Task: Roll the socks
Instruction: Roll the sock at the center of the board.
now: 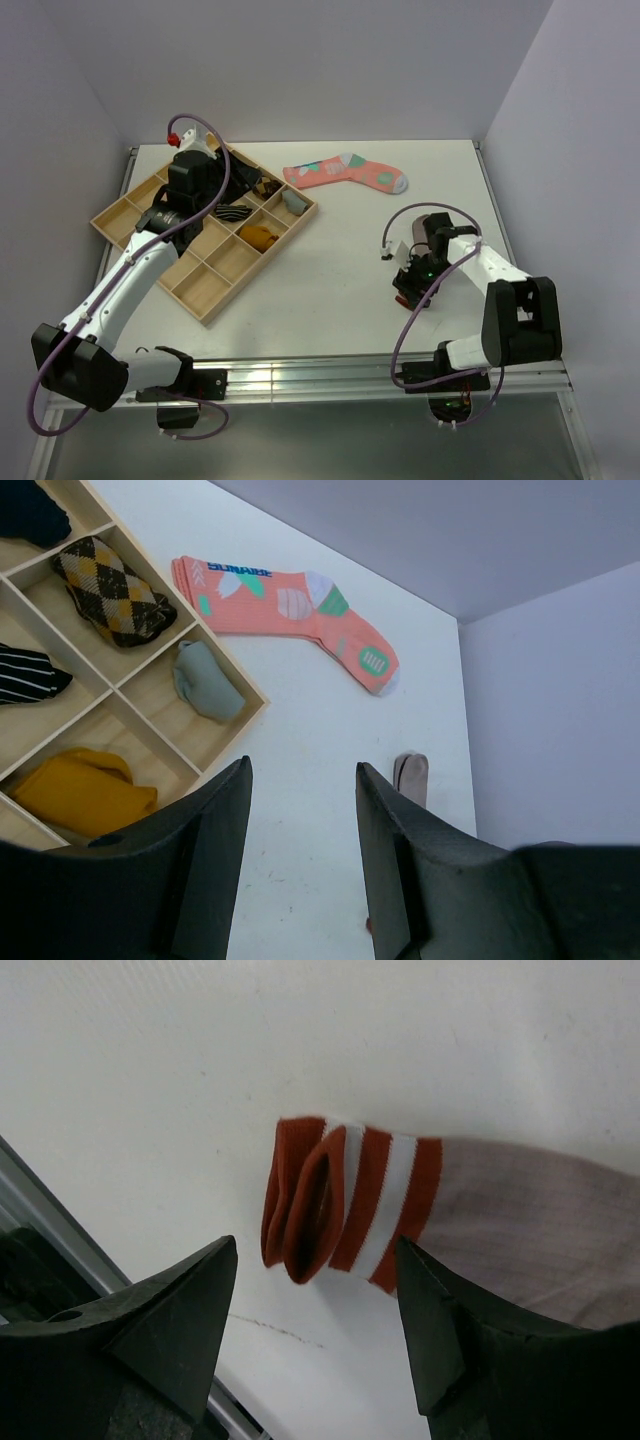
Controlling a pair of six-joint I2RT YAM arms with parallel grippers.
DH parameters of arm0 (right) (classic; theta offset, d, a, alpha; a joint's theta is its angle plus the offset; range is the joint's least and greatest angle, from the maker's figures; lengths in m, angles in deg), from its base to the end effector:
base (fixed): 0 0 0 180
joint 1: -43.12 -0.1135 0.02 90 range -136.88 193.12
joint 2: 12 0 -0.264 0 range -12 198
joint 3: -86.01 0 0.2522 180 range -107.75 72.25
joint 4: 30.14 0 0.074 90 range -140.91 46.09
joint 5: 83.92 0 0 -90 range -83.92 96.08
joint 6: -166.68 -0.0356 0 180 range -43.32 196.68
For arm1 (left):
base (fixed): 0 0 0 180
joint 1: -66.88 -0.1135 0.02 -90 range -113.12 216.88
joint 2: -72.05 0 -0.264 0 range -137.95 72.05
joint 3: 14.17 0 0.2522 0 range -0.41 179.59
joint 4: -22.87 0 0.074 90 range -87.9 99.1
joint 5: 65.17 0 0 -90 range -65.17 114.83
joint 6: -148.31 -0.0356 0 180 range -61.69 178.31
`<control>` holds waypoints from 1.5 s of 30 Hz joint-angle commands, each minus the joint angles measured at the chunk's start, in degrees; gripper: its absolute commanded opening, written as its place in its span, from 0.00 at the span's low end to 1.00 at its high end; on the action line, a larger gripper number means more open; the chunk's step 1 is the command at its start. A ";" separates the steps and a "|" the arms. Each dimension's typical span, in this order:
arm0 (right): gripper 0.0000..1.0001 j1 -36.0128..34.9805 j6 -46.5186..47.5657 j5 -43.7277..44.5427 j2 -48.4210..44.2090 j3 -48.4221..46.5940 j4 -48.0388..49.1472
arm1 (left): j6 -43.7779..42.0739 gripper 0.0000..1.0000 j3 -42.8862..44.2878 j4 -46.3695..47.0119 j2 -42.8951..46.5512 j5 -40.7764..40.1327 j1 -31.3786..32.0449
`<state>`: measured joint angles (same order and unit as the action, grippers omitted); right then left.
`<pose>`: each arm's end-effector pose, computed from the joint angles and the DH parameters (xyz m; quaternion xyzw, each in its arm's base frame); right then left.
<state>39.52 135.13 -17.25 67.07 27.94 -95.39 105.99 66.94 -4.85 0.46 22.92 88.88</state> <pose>0.2111 0.0274 0.1759 -0.5102 0.8354 0.1646 0.1215 0.2688 -0.1073 0.3715 -0.1895 0.7875 -0.3239 0.4889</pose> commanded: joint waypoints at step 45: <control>0.68 -16.27 -14.33 15.07 -7.17 8.98 8.59 | -2.24 0.51 1.11 2.00 -1.71 1.39 0.33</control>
<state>23.85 121.47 -3.00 59.55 36.48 -86.62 105.46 66.94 -4.92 -1.20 23.53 88.99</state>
